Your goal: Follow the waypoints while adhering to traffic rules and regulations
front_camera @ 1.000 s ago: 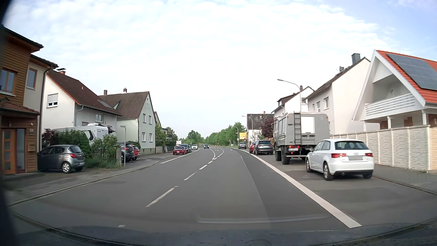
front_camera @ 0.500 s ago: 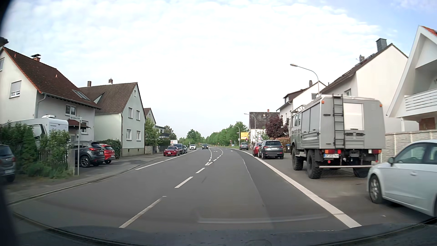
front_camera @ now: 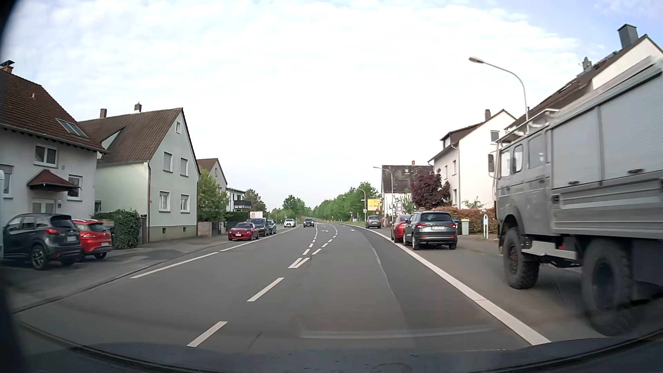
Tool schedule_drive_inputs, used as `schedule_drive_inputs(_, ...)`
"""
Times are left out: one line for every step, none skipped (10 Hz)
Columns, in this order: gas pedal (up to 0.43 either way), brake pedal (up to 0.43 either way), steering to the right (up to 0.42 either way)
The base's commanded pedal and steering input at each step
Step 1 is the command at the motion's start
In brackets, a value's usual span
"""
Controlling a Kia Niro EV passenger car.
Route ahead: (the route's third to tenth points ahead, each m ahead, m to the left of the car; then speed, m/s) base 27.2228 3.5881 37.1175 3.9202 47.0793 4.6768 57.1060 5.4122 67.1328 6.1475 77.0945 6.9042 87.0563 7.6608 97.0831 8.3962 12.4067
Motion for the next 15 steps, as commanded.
schedule_drive_inputs(0.118, 0.000, -0.005)
schedule_drive_inputs(0.118, 0.000, -0.005)
schedule_drive_inputs(0.118, 0.000, -0.005)
schedule_drive_inputs(0.118, 0.000, -0.005)
schedule_drive_inputs(0.118, 0.000, -0.005)
schedule_drive_inputs(0.118, 0.000, -0.005)
schedule_drive_inputs(0.118, 0.000, -0.005)
schedule_drive_inputs(0.118, 0.000, -0.005)
schedule_drive_inputs(0.118, 0.000, -0.005)
schedule_drive_inputs(0.118, 0.000, -0.005)
schedule_drive_inputs(0.118, 0.000, -0.005)
schedule_drive_inputs(0.118, 0.000, -0.005)
schedule_drive_inputs(0.118, 0.000, -0.005)
schedule_drive_inputs(0.118, 0.000, -0.005)
schedule_drive_inputs(0.118, 0.000, -0.005)
